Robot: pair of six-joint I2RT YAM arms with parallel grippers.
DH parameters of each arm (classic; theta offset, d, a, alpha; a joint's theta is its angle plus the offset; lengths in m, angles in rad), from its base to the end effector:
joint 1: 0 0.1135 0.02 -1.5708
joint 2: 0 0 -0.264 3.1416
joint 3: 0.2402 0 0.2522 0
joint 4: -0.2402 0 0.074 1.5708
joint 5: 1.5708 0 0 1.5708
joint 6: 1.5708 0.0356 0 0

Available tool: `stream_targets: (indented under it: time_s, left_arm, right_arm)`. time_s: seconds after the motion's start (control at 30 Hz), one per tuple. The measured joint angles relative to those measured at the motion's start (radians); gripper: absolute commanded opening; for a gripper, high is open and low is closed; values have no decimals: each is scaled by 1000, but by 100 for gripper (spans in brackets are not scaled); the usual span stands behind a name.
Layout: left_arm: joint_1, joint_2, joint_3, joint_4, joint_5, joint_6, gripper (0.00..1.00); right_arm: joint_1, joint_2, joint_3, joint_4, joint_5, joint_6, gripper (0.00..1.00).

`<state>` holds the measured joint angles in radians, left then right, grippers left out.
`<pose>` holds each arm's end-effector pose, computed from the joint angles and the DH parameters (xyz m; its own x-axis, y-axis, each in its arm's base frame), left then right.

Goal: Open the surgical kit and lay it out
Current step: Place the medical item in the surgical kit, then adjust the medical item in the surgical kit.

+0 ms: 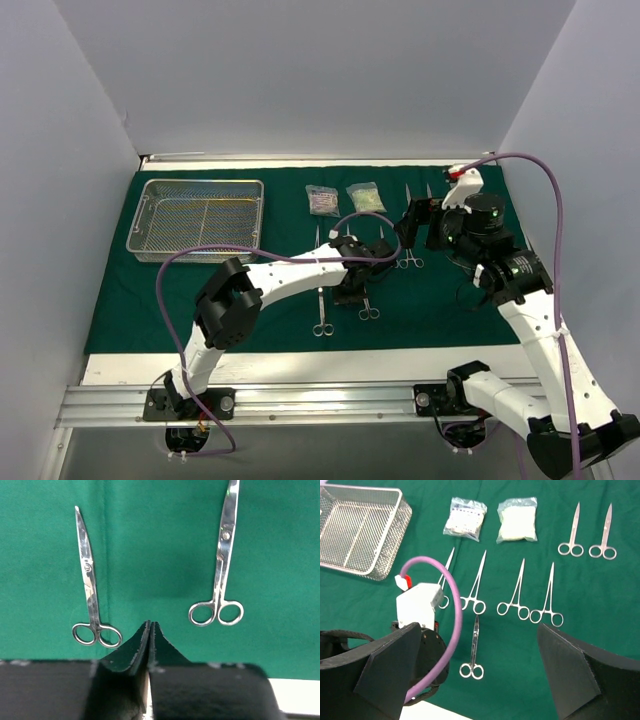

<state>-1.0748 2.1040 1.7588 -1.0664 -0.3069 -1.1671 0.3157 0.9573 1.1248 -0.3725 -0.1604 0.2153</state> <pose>0.2103 -0.3661 0.2078 -0.9346 -0.1148 -0.3366 -0.1117 0.9933 -0.0286 0.1944 0.0695 0.4071 -0.2863 0.1284 -0.9495 -0.4033 0.8828 0.2409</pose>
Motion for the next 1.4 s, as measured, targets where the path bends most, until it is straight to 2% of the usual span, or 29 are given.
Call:
stream_targets:
  time_s: [0.1, 0.2, 0.3, 0.33, 0.43, 0.47, 0.53, 0.57, 0.67, 0.77, 0.83, 1.0, 1.1, 1.2, 1.4]
  left_arm:
    - [2, -3, -2, -3, -15, -4, 17]
    - [12, -42, -35, 0, -39, 0, 32]
    - [40, -126, -87, 1, -67, 16, 50]
    - [54, -154, -98, 3, -78, 25, 61]
    - [107, -240, -129, 16, -103, 60, 77]
    - [126, -267, -142, 25, -109, 79, 88]
    - [167, -315, -168, 39, -120, 120, 97]
    - [192, -343, -188, 55, -126, 151, 94]
    - [264, -409, -241, 91, -126, 233, 94]
    - [357, -494, -317, 143, -96, 331, 94]
    - [427, -568, -385, 182, -71, 401, 94]
    - [616, -774, -544, 265, 30, 554, 94]
    - [729, -897, -652, 318, 107, 628, 94]
    - [791, -983, -739, 351, 161, 681, 94]
    - [830, -1093, -857, 395, 214, 760, 94]
  right_arm:
    - [0, 5, -10, -10, 1, 2, 94]
    - [0, 27, -24, -18, 0, 11, 88]
    - [2, 76, -52, -26, -4, 24, 81]
    - [5, 98, -66, -30, -3, 27, 80]
    - [38, 171, -111, -44, 2, 51, 75]
    - [58, 195, -124, -47, 6, 60, 73]
    - [112, 242, -147, -44, 21, 84, 67]
    - [145, 266, -157, -39, 28, 100, 65]
    - [221, 323, -184, 0, 47, 149, 59]
    - [281, 386, -203, 40, 67, 200, 50]
    - [309, 428, -212, 68, 78, 231, 40]
    - [361, 514, -218, 111, 122, 288, 31]
    - [381, 550, -218, 125, 156, 311, 29]
    - [397, 581, -218, 135, 187, 331, 29]
    - [406, 608, -224, 138, 245, 362, 30]
